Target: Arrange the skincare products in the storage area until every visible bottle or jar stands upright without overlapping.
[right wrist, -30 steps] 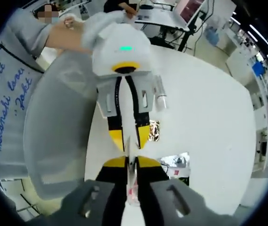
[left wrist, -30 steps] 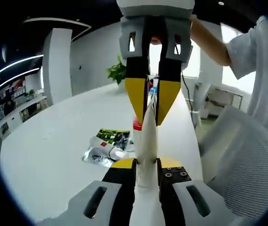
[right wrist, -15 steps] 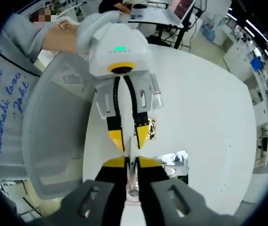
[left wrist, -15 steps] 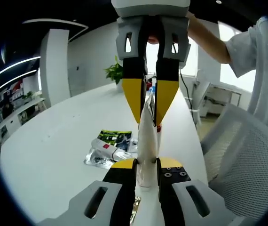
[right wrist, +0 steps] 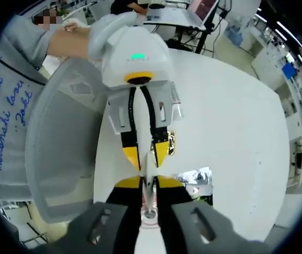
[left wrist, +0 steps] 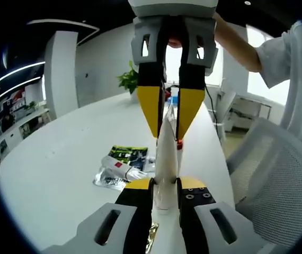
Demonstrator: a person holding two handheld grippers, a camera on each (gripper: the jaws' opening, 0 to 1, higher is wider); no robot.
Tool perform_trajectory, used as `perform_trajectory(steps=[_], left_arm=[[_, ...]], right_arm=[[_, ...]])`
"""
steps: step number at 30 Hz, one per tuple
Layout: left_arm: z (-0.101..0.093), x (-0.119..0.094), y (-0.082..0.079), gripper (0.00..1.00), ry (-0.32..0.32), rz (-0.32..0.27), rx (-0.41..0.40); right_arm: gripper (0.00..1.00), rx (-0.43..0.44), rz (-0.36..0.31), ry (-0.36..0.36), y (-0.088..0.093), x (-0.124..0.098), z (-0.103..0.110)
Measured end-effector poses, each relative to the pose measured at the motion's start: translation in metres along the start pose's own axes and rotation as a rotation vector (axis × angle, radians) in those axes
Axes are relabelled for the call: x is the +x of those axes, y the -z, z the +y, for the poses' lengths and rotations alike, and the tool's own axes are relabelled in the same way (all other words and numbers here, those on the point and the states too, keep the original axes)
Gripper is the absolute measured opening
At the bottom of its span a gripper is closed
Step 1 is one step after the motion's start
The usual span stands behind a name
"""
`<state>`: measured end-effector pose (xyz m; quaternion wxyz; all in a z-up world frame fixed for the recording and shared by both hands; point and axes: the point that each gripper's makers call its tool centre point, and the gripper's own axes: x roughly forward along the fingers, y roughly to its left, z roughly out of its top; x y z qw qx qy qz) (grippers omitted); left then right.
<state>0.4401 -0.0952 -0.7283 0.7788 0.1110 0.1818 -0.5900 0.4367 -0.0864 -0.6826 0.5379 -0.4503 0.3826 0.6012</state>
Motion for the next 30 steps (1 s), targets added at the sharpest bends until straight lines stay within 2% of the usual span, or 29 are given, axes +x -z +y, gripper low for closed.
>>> perform_trajectory(steps=[6,15,24,30], left_arm=[[0.001,0.004,0.007,0.15,0.002,0.015,-0.024],[0.000,0.010,0.013,0.16,0.017,0.024,-0.038],[0.002,0.010,0.013,0.16,0.001,0.025,-0.034],[-0.001,0.011,0.014,0.16,0.006,0.029,-0.019]], right_arm=[[0.10,0.002,0.002,0.000,0.002,-0.004,0.000],[0.24,0.019,-0.018,0.020,0.008,-0.018,-0.002],[0.43,0.072,-0.001,0.058,0.029,-0.020,-0.002],[0.43,0.103,-0.004,0.061,0.041,-0.020,0.002]])
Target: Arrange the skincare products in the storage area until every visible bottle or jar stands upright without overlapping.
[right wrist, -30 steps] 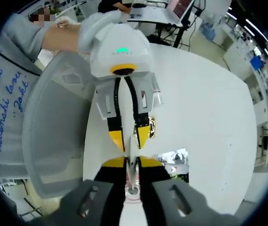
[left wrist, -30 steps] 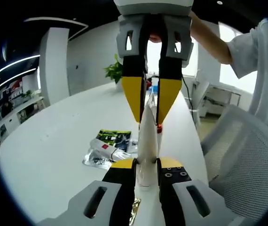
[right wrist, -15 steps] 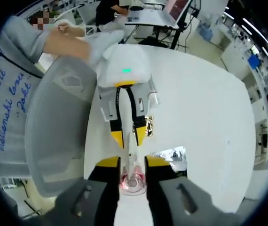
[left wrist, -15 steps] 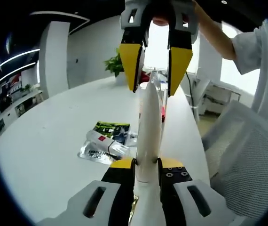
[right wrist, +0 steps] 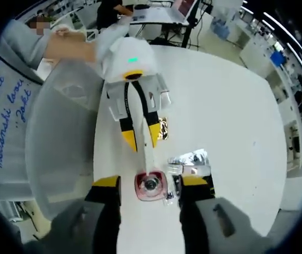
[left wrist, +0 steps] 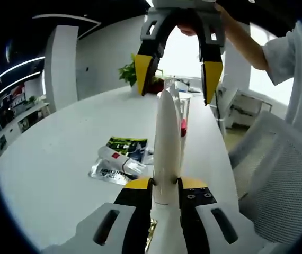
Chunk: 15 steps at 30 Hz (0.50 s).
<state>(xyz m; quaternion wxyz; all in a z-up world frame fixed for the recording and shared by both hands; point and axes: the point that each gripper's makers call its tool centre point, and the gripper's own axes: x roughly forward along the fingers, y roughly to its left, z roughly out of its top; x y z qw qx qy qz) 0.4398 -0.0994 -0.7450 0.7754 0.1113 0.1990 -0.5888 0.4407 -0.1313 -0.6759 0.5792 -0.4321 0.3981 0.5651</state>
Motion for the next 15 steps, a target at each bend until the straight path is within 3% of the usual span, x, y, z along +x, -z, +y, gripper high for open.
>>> perform_trajectory(steps=[15], left_arm=[[0.0014,-0.0009,0.0004,0.15,-0.007,0.011,0.019]], right_arm=[[0.43,0.042,-0.024,0.009,0.0103,-0.0025,0.0036]])
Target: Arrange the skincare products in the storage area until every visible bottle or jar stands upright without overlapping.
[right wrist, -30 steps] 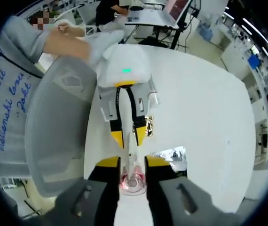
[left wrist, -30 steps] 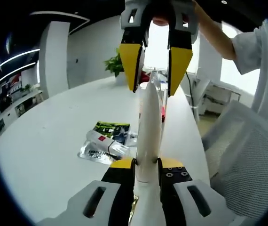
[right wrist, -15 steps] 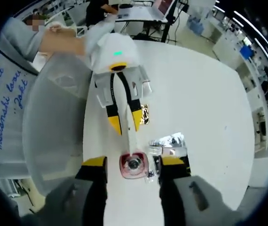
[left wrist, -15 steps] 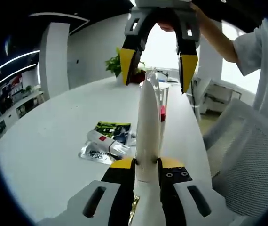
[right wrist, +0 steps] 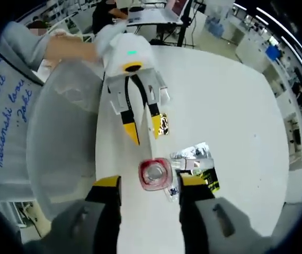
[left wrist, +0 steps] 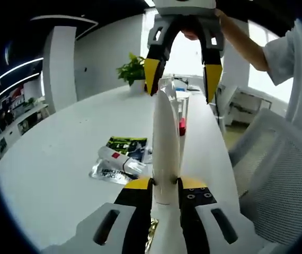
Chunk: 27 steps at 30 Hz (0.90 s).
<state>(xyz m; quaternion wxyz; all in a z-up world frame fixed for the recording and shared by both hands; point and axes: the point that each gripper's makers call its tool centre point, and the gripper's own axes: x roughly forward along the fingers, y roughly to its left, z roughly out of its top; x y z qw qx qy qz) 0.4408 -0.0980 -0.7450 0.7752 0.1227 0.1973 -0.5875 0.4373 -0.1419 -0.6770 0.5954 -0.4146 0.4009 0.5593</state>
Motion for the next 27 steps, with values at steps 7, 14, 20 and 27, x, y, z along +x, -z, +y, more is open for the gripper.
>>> perform_trajectory(steps=[7,14,20,27], left_arm=[[0.001,0.000,0.000,0.16,-0.007,-0.002,0.011],[0.000,0.000,-0.001,0.17,-0.011,-0.004,0.013],[0.001,-0.003,0.000,0.19,-0.023,0.007,0.009],[0.004,-0.011,0.000,0.24,-0.063,0.012,-0.011]], right_arm=[[0.45,0.008,-0.007,0.008,0.002,-0.001,-0.003],[0.47,0.018,-0.009,0.004,0.005,0.001,-0.002],[0.52,0.038,-0.012,0.016,0.010,0.004,-0.003],[0.58,0.061,-0.046,0.041,0.012,0.005,-0.003]])
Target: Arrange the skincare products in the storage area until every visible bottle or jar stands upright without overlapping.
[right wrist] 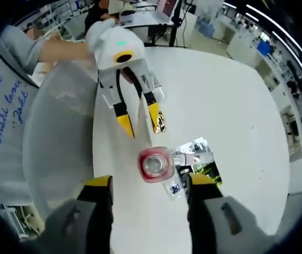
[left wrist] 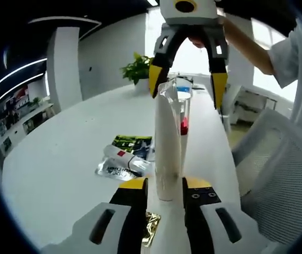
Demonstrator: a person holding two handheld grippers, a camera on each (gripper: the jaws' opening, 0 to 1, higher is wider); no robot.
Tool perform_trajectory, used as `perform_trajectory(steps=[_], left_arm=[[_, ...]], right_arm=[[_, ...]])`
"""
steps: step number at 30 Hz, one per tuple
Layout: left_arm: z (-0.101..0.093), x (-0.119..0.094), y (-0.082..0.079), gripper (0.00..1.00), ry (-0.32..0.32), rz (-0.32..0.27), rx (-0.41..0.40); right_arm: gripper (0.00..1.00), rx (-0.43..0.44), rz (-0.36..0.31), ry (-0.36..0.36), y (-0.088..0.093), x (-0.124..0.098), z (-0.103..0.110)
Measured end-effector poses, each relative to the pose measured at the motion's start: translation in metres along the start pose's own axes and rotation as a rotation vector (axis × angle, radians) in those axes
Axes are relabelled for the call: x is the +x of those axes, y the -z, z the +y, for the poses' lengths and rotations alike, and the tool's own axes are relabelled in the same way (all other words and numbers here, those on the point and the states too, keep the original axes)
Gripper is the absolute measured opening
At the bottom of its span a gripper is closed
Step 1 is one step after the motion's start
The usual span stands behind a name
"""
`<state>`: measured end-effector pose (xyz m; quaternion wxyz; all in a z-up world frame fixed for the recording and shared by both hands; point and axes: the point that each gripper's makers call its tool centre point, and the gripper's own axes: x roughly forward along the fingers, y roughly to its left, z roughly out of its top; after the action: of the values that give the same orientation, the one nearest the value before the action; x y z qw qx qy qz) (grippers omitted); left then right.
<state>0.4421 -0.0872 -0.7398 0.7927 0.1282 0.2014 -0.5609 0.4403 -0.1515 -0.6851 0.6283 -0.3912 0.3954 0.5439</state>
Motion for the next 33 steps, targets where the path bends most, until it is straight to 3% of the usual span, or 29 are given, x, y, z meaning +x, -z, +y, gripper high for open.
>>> perform_trajectory(steps=[9,20,29,33], left_arm=[[0.008,-0.014,0.002,0.32,-0.077,0.026,-0.001],[0.015,-0.036,-0.007,0.44,-0.153,0.043,-0.003],[0.017,-0.051,-0.010,0.57,-0.186,0.065,-0.013],[0.019,-0.060,-0.010,0.61,-0.214,0.084,-0.025]], right_arm=[[0.64,0.035,-0.028,0.044,0.008,0.001,0.000],[0.71,0.089,-0.067,0.106,0.014,0.002,-0.001],[0.73,0.154,-0.135,0.158,0.015,-0.002,0.001],[0.79,0.178,-0.103,0.205,0.024,-0.004,0.000]])
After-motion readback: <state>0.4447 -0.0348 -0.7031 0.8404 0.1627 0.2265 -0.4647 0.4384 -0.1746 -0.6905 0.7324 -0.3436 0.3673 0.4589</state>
